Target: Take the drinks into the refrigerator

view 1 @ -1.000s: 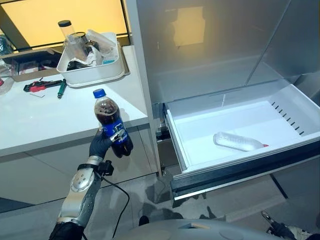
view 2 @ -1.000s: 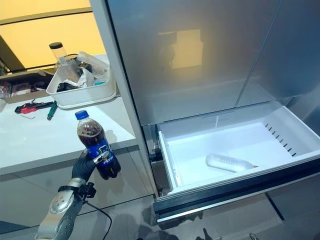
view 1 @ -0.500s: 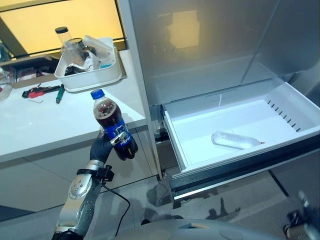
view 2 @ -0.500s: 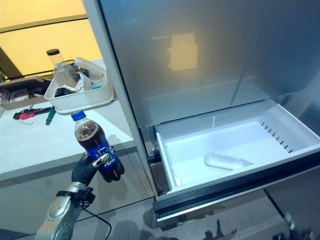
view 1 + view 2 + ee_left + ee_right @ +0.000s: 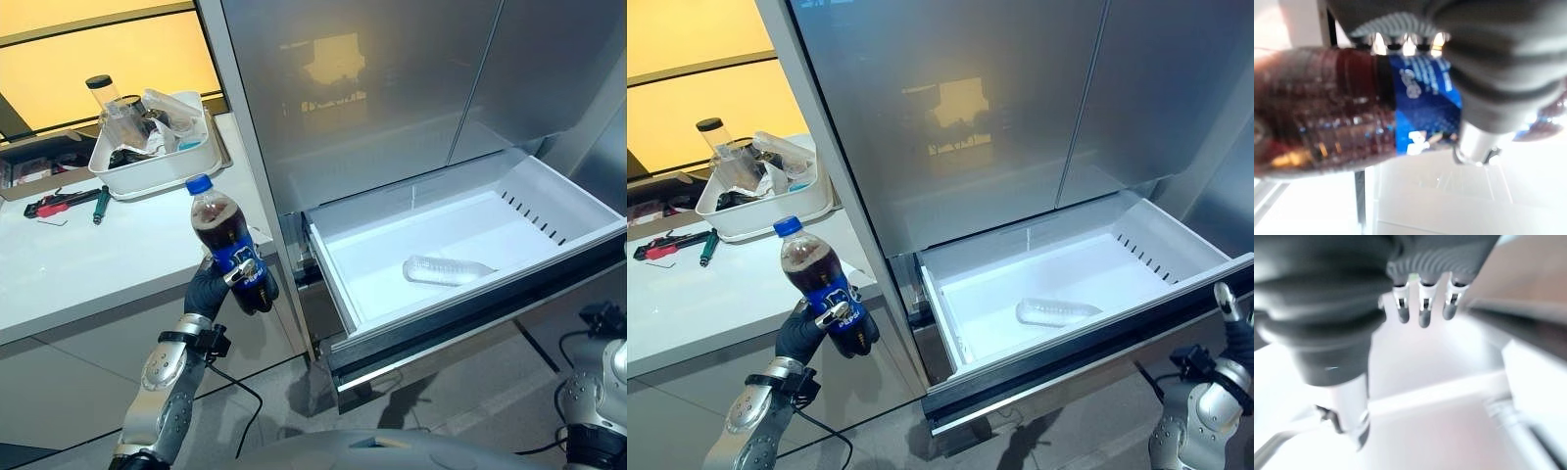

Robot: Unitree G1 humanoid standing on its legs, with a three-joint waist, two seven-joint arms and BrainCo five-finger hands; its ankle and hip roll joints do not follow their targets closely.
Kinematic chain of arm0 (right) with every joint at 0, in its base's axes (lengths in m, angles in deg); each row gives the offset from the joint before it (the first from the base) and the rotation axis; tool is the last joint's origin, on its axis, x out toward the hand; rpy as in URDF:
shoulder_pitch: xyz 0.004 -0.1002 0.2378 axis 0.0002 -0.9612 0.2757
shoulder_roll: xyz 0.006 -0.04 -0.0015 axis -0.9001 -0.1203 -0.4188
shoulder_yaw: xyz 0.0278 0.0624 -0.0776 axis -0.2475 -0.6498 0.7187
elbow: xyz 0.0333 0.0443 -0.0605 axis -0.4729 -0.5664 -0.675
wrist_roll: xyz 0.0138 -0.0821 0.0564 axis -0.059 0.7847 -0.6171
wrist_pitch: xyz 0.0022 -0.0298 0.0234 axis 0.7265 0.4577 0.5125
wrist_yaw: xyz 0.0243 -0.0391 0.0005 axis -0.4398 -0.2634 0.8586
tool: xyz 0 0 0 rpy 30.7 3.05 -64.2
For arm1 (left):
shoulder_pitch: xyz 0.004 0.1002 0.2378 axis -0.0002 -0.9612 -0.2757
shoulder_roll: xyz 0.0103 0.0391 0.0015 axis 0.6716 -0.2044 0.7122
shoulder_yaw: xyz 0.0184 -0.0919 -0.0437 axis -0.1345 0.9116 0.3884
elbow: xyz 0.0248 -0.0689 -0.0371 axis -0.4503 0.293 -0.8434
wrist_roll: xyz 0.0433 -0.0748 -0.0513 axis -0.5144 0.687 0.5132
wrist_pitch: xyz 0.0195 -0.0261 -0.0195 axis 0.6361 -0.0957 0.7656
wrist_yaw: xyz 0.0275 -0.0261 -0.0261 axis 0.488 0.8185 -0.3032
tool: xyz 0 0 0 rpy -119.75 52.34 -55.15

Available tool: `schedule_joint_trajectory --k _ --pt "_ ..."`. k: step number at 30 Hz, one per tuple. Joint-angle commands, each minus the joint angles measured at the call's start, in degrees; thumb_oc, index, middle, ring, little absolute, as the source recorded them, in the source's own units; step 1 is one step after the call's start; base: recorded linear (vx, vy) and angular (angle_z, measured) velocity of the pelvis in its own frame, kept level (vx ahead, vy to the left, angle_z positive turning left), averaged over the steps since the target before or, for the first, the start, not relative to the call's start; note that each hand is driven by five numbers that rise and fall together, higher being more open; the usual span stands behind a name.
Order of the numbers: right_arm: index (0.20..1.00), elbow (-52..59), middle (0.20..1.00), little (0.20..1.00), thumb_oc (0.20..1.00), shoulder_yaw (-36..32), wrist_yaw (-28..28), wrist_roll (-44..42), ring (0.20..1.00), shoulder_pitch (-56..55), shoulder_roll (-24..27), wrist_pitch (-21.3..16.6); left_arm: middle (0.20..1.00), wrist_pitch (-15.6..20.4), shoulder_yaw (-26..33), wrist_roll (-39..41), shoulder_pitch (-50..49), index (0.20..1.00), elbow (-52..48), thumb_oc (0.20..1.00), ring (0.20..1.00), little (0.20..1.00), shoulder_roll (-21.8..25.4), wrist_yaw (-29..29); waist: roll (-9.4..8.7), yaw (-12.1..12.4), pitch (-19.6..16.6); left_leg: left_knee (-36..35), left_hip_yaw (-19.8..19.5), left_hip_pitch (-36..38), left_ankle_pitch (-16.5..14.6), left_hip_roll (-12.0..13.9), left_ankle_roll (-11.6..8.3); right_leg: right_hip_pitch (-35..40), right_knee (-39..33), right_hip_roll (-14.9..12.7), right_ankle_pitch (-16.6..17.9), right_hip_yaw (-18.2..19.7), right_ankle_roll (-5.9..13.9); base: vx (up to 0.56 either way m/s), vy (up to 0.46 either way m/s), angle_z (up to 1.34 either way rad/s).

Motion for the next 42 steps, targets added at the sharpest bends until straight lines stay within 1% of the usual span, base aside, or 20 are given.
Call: schedule_joint_trajectory --k 1,2,5,6,8,9,10,13,14,15,16,19,21,24,25,26,29,34,39,42 --pt "1.000 5.31 1.000 1.000 1.000 -0.30 1.64 5.77 1.000 6.15 0.75 -3.22 0.200 7.18 5.48 0.34 5.65 0.200 -8.20 0.200 0.200 0.200 0.35 -0.19 -1.14 1.40 -1.24 0.46 -0.03 3.54 -8.56 -3.21 4.76 -3.97 0.23 1.11 2.88 -0.26 1.06 0.00 0.000 0.00" --pt "1.000 5.45 1.000 1.000 1.000 -0.28 1.63 5.83 1.000 6.12 0.68 -3.12 0.200 7.18 5.50 0.30 5.64 0.200 -8.21 0.200 0.200 0.200 0.33 -0.18 -1.15 1.36 -1.24 0.46 -0.03 3.54 -8.56 -3.21 4.76 -3.97 0.23 1.11 2.88 -0.26 1.06 0.00 0.000 0.00" --pt "1.000 11.38 1.000 1.000 1.000 2.93 8.15 6.38 1.000 5.61 1.67 -1.37 0.200 7.72 7.23 -0.79 5.30 0.200 -7.33 0.200 0.200 0.200 0.75 -0.32 -1.44 1.92 -1.31 0.46 0.00 3.60 -8.46 -3.23 4.70 -3.86 0.25 1.11 2.84 -0.51 0.97 0.00 0.000 0.00" --pt "1.000 11.43 1.000 1.000 1.000 2.94 8.32 6.26 1.000 5.56 1.65 -1.32 0.200 7.76 7.28 -0.78 5.26 0.200 -7.29 0.200 0.200 0.200 0.74 -0.36 -1.44 1.85 -1.34 0.46 -0.01 3.61 -8.47 -3.23 4.70 -3.84 0.24 1.11 2.84 -0.52 0.97 0.00 0.000 0.00" --pt "1.000 11.98 1.000 1.000 1.000 6.58 13.69 5.80 1.000 4.78 3.86 0.78 0.200 7.75 7.31 -1.50 5.39 0.200 -5.95 0.200 0.200 0.200 0.66 -1.11 -1.82 2.37 -1.28 0.46 -0.09 3.61 -8.30 -3.25 4.66 -3.70 0.27 1.10 2.82 -0.63 0.84 0.00 0.000 0.00" --pt "1.000 11.87 1.000 1.000 1.000 6.60 13.83 5.66 1.000 4.83 3.96 0.74 0.200 7.80 7.35 -1.51 5.38 0.200 -5.90 0.200 0.200 0.200 0.60 -1.14 -1.78 2.31 -1.28 0.46 -0.10 3.62 -8.31 -3.24 4.66 -3.68 0.27 1.09 2.81 -0.64 0.84 0.00 0.000 0.00" --pt "1.000 12.04 1.000 1.000 1.000 8.70 17.26 6.16 1.000 4.61 6.10 2.91 0.200 7.36 6.79 -2.05 5.41 0.200 -4.83 0.200 0.200 0.200 0.66 -2.19 -2.03 2.77 -1.34 0.46 -0.26 3.68 -8.19 -3.25 4.64 -3.55 0.28 1.13 2.74 -0.91 0.80 0.00 0.000 0.00" --pt "1.000 9.16 1.000 1.000 1.000 12.96 21.78 4.43 1.000 5.87 9.51 4.69 0.200 7.49 5.14 -4.91 5.96 0.200 -2.99 0.200 0.200 0.200 1.51 -3.26 -2.41 3.45 -1.53 0.46 -0.38 3.72 -8.04 -3.30 4.54 -3.26 0.25 1.17 2.69 -1.38 0.79 0.00 0.000 0.00" --pt "1.000 8.93 1.000 1.000 1.000 13.01 21.83 4.34 1.000 6.03 9.64 4.57 0.200 7.55 5.16 -4.92 6.01 0.200 -2.91 0.200 0.200 0.200 1.45 -3.27 -2.36 3.41 -1.51 0.46 -0.38 3.71 -8.04 -3.31 4.54 -3.26 0.25 1.16 2.69 -1.39 0.79 0.00 0.000 0.00" --pt "1.000 7.87 1.000 1.000 1.000 14.21 21.92 4.70 1.000 6.60 10.47 5.14 0.200 7.43 4.23 -5.91 6.44 0.200 -1.81 0.200 0.200 0.200 1.56 -3.28 -2.45 3.63 -1.55 0.46 -0.40 3.73 -8.00 -3.31 4.52 -3.16 0.23 1.13 2.69 -1.48 0.83 0.00 0.000 0.00" --pt "1.000 5.97 1.000 1.000 1.000 18.21 25.59 3.00 1.000 7.84 12.98 6.59 0.200 7.48 2.19 -8.56 7.20 0.200 -0.58 0.200 0.200 0.200 2.72 -3.69 -2.81 4.18 -1.64 0.46 -0.46 3.88 -7.95 -3.31 4.39 -2.95 0.23 1.06 2.64 -1.74 0.85 0.03 -0.015 0.05" --pt "1.000 4.35 1.000 1.000 1.000 23.25 30.12 1.61 1.000 9.88 17.32 8.86 0.200 7.36 -1.09 -10.83 8.61 0.200 1.54 0.200 0.200 0.200 3.46 -4.56 -3.04 4.81 -1.76 0.46 -0.77 4.35 -8.51 -3.22 4.31 -2.29 0.23 1.05 2.00 -2.14 0.95 0.02 -0.010 0.07" --pt "1.000 3.36 1.000 1.000 1.000 25.91 31.70 0.82 1.000 11.52 19.35 9.47 0.200 7.64 -2.71 -12.65 9.80 0.200 2.34 0.200 0.200 0.200 4.14 -4.73 -3.13 5.04 -1.81 0.46 -0.84 4.41 -8.47 -3.22 4.24 -2.10 0.23 0.99 1.97 -2.38 0.99 0.01 -0.010 0.08" --pt "1.000 0.97 1.000 1.000 1.000 32.80 34.87 -0.36 1.000 14.99 21.90 11.35 0.200 7.28 -5.88 -13.00 11.26 0.200 5.53 0.200 0.200 0.200 3.44 -4.77 -3.27 5.35 -1.80 0.46 -0.94 4.60 -8.34 -3.26 4.19 -1.72 0.23 0.94 1.95 -2.63 0.99 0.00 -0.006 0.05" --pt "1.000 0.97 1.000 1.000 1.000 32.80 34.87 -0.36 1.000 14.99 21.90 11.35 0.200 7.28 -5.88 -13.00 11.26 0.200 5.53 0.200 0.200 0.200 3.44 -4.77 -3.27 5.35 -1.80 0.46 -0.94 4.60 -8.34 -3.26 4.19 -1.72 0.23 0.94 1.95 -2.63 0.99 0.00 -0.005 0.08" --pt "1.000 -1.09 1.000 1.000 1.000 36.93 36.05 -0.88 1.000 16.42 21.74 12.41 0.200 7.19 -7.92 -13.70 12.34 0.200 7.53 0.200 0.200 0.200 2.73 -4.31 -3.31 5.60 -1.96 0.46 -1.04 4.76 -8.31 -3.27 4.17 -1.56 0.24 0.97 1.99 -2.71 0.97 0.00 -0.005 0.07" --pt "1.000 -3.05 1.000 1.000 1.000 41.72 37.33 -0.30 1.000 18.75 21.39 13.54 0.200 7.23 -9.65 -14.69 13.88 0.200 9.40 0.200 0.200 0.200 2.08 -3.30 -3.22 5.62 -2.04 0.46 -1.19 4.86 -8.31 -3.26 4.17 -1.35 0.27 0.94 1.94 -3.02 0.91 0.00 -0.002 0.02" --pt "1.000 -7.65 1.000 1.000 1.000 49.15 37.69 -0.60 1.000 23.45 16.82 14.75 0.200 8.20 -13.97 -18.14 18.66 0.200 14.67 0.200 0.200 0.200 -0.04 0.19 -3.20 5.81 -2.31 0.46 -1.40 5.07 -8.25 -3.22 4.08 -0.86 0.25 0.91 1.75 -3.41 0.75 0.00 -0.006 0.04" --pt "1.000 -9.16 1.000 1.000 1.000 53.08 37.31 -2.43 1.000 25.31 11.32 15.99 0.200 8.50 -15.83 -19.86 21.68 0.200 16.20 0.200 0.200 0.200 -1.32 3.14 -3.10 5.85 -2.41 0.46 -1.68 5.07 -8.22 -3.20 4.05 -0.67 0.23 0.86 1.67 -3.69 0.63 -0.01 -0.005 0.03" --pt "1.000 -9.97 1.000 1.000 1.000 54.45 36.28 -1.61 1.000 26.58 9.38 15.88 0.200 8.77 -16.42 -21.00 23.30 0.200 16.68 0.200 0.200 0.200 -1.61 4.67 -3.06 5.73 -2.44 0.46 -1.68 5.05 -8.25 -3.17 4.02 -0.63 0.23 0.81 1.64 -3.73 0.61 0.00 0.000 0.00"
